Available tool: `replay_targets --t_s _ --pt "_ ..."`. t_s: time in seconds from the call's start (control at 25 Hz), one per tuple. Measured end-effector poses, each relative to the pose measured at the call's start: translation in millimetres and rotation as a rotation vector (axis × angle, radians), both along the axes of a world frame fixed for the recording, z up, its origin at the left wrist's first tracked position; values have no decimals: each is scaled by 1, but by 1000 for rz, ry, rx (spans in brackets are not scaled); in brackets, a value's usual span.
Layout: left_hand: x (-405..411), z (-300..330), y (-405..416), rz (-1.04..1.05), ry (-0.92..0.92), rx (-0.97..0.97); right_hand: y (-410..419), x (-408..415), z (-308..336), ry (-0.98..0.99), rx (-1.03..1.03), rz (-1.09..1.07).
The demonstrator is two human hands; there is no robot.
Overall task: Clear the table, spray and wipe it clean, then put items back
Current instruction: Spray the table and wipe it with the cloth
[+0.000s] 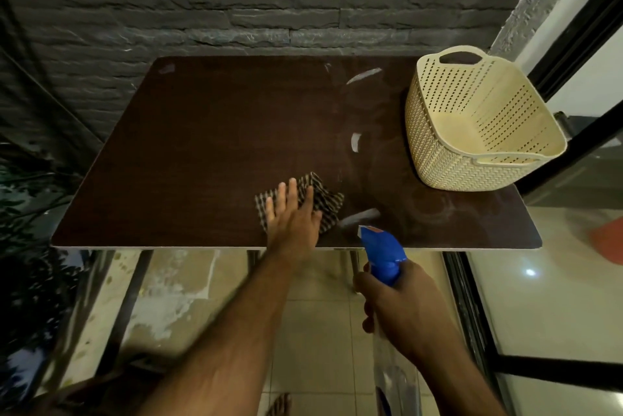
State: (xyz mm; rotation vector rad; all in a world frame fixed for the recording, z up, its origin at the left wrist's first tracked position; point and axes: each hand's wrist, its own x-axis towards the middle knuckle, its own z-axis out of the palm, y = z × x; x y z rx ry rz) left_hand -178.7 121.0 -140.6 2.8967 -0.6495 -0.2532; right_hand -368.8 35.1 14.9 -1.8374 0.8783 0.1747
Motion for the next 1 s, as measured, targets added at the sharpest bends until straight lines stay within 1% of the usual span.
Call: replay_targets --t_s 0.12,0.24,0.48,0.56,0.68,0.84,1.0 --pt "-19 -2 10 -13 13 -41 -2 -4 6 -23 5 20" --pt "-35 -2 21 -48 12 -22 -2 -6 17 -52 1 36" --pt "-46 5 32 -106 56 89 -6 -9 40 -89 -38 54" --pt "-50 11 33 -109 86 123 -9 -7 48 -93 -64 61" --pt "-53 27 35 -150 193 144 -11 1 58 -122 -91 74" --pt "-47 69 41 -139 382 99 -7 17 66 -181 -150 102" --pt "-42 115 43 -19 330 -79 -8 36 72 -278 -203 54"
